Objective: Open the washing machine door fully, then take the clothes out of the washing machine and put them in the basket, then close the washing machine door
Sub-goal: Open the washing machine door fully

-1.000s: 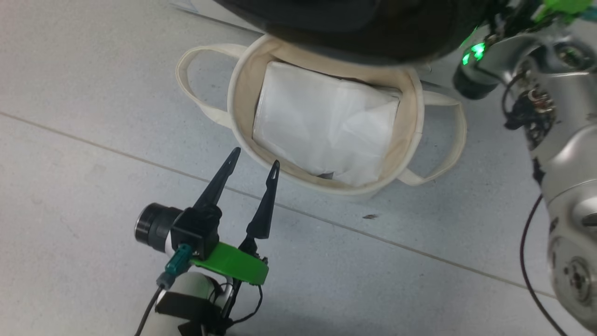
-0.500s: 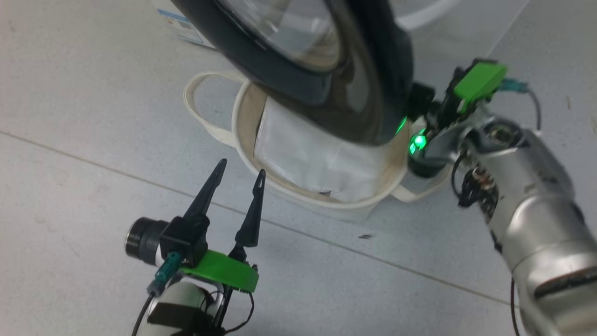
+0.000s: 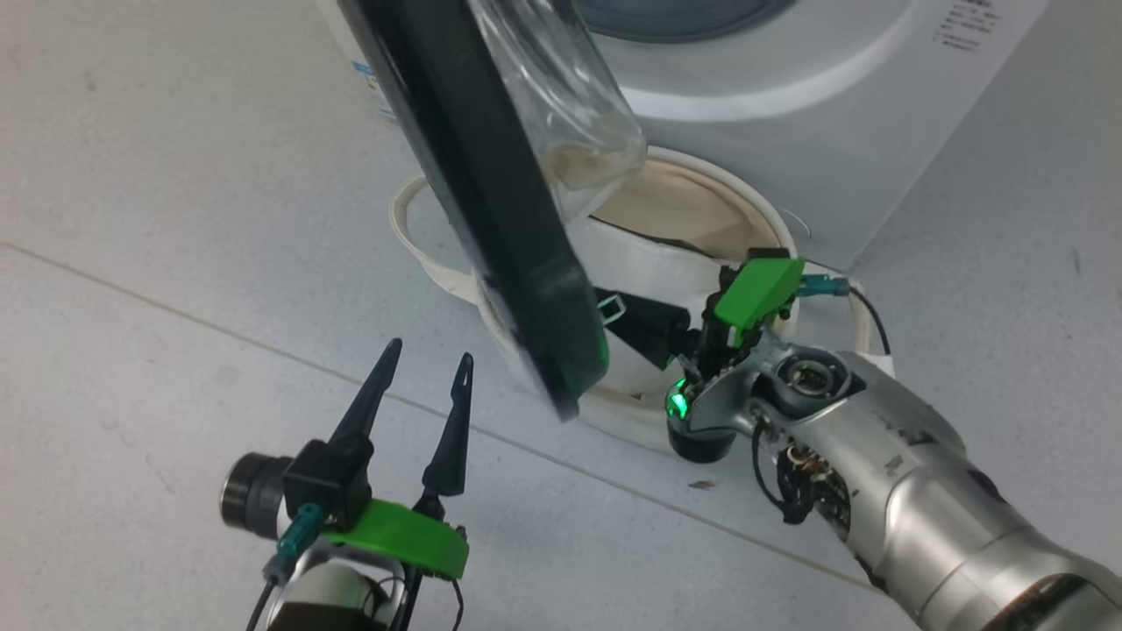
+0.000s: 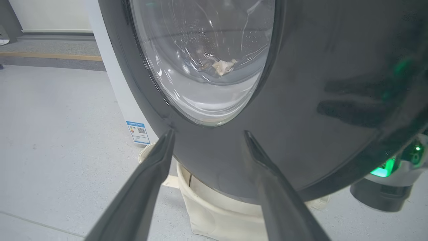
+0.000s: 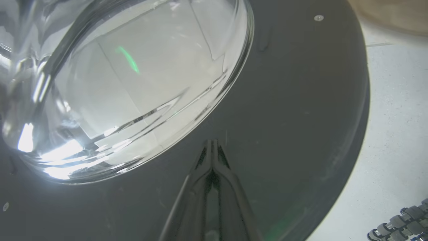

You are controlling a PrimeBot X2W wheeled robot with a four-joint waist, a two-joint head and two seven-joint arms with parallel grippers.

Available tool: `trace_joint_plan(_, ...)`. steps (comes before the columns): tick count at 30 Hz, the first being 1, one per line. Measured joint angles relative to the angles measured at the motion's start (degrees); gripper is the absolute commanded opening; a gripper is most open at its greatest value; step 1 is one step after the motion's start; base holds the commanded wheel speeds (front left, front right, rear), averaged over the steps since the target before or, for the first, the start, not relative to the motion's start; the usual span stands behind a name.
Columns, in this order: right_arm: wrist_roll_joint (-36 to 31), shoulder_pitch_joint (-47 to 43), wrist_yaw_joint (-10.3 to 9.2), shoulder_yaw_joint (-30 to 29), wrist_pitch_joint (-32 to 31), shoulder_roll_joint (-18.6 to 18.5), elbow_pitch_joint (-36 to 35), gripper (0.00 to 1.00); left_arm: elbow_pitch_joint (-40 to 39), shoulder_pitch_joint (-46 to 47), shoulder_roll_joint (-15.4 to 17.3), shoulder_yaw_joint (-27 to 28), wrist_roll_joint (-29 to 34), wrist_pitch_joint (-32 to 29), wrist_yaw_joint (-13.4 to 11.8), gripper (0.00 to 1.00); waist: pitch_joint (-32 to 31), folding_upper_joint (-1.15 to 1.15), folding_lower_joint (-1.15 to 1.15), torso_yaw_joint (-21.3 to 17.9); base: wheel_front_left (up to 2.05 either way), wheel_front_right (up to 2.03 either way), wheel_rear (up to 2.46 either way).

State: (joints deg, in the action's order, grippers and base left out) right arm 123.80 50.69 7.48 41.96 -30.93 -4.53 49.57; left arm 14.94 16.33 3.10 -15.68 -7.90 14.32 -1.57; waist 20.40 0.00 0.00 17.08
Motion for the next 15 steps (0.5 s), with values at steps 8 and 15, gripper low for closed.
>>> trace_joint_plan(8,3.8,-0.1,0.0,4.1,5.0,0.3,0.2,0.0,0.3,-1.8,0.0,1.2,0.0,0.0,-0.3,1.0,-2.8,0.0,0.0,0.2,0.0,0.0,0.0)
trace_joint_plan(15,-8.2,0.6,-0.02,8.6,19.3,-3.4,-1.3,0.0,0.9,-3.8,0.2,1.9,0.0,0.0,-0.3,1.0,-5.8,0.0,0.0,-1.5,0.0,0.0,0.0)
